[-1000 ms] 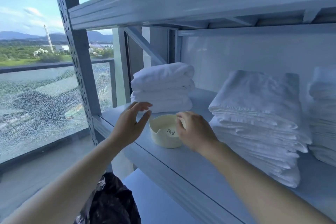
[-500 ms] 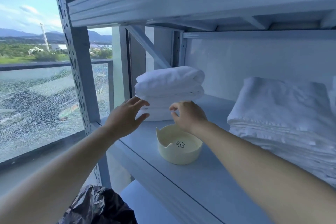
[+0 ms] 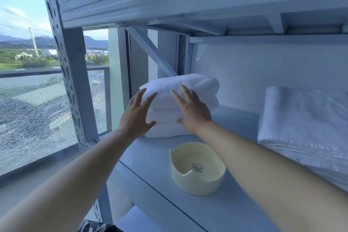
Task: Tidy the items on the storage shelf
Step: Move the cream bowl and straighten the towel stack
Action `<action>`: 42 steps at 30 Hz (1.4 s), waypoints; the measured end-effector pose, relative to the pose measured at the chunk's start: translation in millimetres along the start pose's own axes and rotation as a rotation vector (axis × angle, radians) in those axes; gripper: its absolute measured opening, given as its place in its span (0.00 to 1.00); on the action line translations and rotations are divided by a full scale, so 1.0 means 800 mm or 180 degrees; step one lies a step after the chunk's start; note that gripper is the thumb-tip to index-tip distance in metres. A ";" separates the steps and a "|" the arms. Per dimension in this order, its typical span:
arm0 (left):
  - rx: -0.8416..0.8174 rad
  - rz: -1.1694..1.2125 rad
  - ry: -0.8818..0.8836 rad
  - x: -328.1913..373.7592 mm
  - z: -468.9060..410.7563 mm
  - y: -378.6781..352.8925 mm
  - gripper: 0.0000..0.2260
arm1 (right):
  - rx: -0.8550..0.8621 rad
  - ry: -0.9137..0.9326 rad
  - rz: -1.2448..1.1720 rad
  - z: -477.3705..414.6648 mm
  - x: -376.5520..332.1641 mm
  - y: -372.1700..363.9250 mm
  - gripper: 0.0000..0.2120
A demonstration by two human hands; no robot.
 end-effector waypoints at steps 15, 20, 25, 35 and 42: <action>0.0139 0.0106 -0.0579 -0.015 -0.015 -0.036 0.35 | 0.0015 -0.0020 -0.0013 -0.014 0.009 -0.036 0.42; 0.0213 0.0123 -0.0605 -0.002 -0.018 -0.034 0.34 | 0.0122 -0.0168 0.0091 -0.013 0.015 -0.040 0.41; 0.0415 0.0256 -0.0750 0.031 -0.013 -0.040 0.31 | 0.0232 -0.0555 0.0230 -0.013 0.030 -0.045 0.37; 0.0245 0.0363 -0.0946 0.043 -0.007 -0.037 0.25 | 0.0019 -0.0983 0.0162 -0.015 0.034 -0.023 0.32; 0.0240 0.0481 -0.0458 0.052 -0.005 -0.018 0.23 | -0.0166 -0.0931 -0.0229 0.022 0.018 0.002 0.29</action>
Point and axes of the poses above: each hand's wrist, its own z-axis away from the middle knuckle, its own y-axis out of the back of the hand, x = y × z, the point moved 1 cm from there along -z, towards the middle knuckle, and after that the axes turned 10 degrees about -y, right-handed, at the moved point
